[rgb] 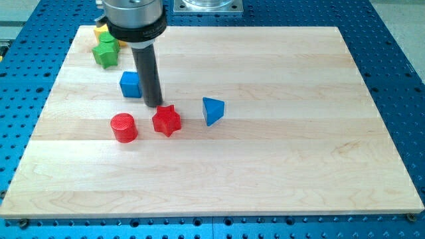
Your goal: Move the cube right to the green blocks
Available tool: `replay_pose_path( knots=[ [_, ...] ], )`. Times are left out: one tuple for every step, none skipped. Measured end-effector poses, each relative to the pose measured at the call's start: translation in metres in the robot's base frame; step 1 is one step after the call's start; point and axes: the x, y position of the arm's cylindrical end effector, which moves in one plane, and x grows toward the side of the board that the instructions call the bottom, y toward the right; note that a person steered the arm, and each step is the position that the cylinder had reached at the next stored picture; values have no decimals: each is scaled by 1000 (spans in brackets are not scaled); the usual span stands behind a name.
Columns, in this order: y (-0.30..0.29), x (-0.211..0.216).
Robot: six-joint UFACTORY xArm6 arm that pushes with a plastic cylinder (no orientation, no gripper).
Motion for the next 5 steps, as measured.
replay_pose_path(
  knots=[
    [-7,-44],
    [-3,-60],
    [-32,-17],
    [-96,-21],
    [-83,-51]
  ],
)
